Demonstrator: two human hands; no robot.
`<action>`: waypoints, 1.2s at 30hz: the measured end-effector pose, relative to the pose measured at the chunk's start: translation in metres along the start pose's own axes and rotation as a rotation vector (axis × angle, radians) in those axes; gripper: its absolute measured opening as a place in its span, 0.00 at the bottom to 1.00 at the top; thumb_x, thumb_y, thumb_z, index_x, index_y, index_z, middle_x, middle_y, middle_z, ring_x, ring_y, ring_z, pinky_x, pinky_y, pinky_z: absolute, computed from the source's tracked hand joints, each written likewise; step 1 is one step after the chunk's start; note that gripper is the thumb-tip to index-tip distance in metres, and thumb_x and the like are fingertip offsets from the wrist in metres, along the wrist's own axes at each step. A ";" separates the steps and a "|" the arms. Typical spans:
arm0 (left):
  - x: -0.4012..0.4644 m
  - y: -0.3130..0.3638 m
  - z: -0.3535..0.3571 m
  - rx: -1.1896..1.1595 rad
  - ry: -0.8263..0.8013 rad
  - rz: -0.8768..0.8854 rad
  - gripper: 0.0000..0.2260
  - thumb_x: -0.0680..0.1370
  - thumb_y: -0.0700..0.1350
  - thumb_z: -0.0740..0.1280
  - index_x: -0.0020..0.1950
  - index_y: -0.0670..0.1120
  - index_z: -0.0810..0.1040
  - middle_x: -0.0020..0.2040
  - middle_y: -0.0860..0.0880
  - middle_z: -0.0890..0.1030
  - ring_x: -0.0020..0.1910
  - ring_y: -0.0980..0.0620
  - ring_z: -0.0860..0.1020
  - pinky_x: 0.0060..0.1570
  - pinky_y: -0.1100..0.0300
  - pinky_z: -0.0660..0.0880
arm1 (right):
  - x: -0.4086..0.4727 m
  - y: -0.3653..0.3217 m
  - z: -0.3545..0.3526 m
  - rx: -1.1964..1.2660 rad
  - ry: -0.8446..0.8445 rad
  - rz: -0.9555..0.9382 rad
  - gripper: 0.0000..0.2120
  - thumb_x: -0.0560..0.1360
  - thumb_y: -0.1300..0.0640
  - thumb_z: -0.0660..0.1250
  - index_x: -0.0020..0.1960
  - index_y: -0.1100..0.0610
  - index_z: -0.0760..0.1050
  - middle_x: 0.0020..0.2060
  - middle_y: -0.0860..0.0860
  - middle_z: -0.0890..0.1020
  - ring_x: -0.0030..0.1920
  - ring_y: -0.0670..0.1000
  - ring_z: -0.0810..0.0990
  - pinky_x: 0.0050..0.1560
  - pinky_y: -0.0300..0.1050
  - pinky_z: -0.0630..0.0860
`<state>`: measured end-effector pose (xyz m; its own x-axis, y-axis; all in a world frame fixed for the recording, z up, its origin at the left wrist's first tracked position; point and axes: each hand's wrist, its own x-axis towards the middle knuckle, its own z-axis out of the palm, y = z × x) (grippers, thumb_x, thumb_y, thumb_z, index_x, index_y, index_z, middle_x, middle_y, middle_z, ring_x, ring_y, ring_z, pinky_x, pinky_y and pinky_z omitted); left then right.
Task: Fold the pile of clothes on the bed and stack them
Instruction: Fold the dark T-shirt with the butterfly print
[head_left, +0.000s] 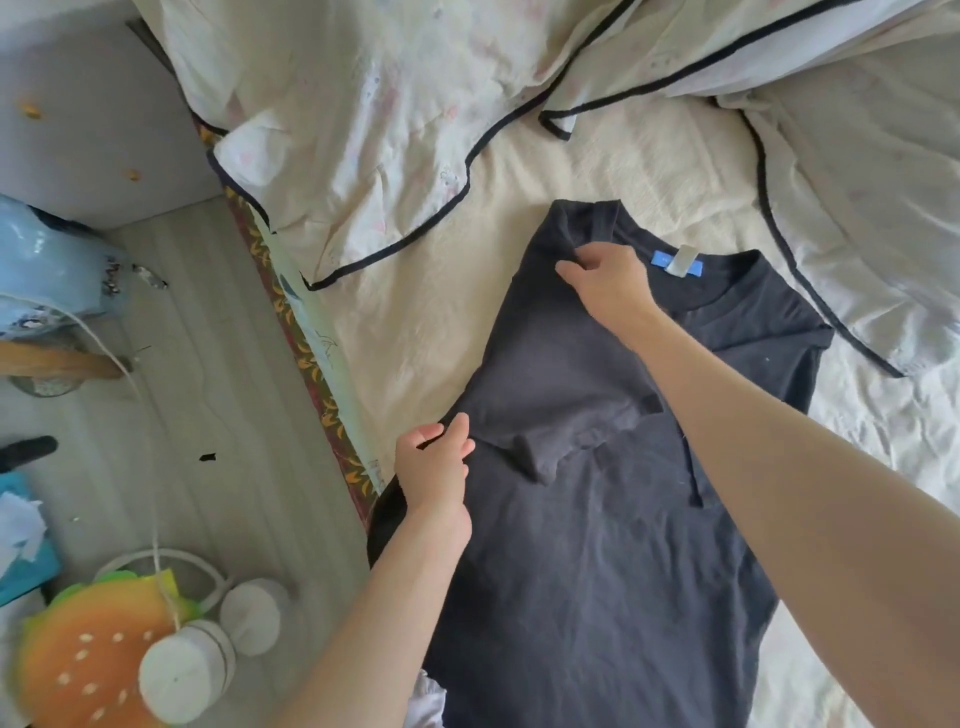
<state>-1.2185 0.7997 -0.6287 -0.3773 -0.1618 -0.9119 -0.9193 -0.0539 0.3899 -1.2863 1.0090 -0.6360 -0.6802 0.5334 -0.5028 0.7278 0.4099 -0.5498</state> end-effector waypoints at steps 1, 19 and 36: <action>0.001 0.001 0.002 0.016 0.031 0.020 0.09 0.76 0.43 0.69 0.52 0.46 0.71 0.44 0.49 0.78 0.45 0.54 0.79 0.46 0.59 0.74 | 0.003 -0.003 0.002 0.081 0.001 0.021 0.10 0.76 0.53 0.66 0.53 0.59 0.76 0.43 0.49 0.77 0.48 0.49 0.75 0.48 0.42 0.70; 0.019 0.005 -0.002 -0.126 0.059 0.115 0.07 0.77 0.38 0.68 0.54 0.43 0.73 0.48 0.47 0.79 0.45 0.52 0.81 0.43 0.66 0.76 | 0.033 -0.032 0.014 0.435 -0.085 0.111 0.04 0.72 0.56 0.72 0.46 0.52 0.79 0.34 0.44 0.78 0.34 0.40 0.75 0.34 0.31 0.71; -0.004 -0.042 0.037 0.283 -0.036 0.072 0.11 0.74 0.45 0.71 0.37 0.40 0.74 0.33 0.48 0.78 0.34 0.54 0.79 0.43 0.59 0.77 | -0.036 0.099 -0.024 0.406 -0.023 0.432 0.04 0.75 0.58 0.70 0.41 0.54 0.77 0.40 0.49 0.79 0.37 0.46 0.78 0.36 0.36 0.76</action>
<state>-1.1830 0.8391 -0.6462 -0.4413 -0.1197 -0.8893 -0.8830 0.2346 0.4066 -1.1872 1.0482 -0.6566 -0.3352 0.5709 -0.7495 0.8507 -0.1586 -0.5012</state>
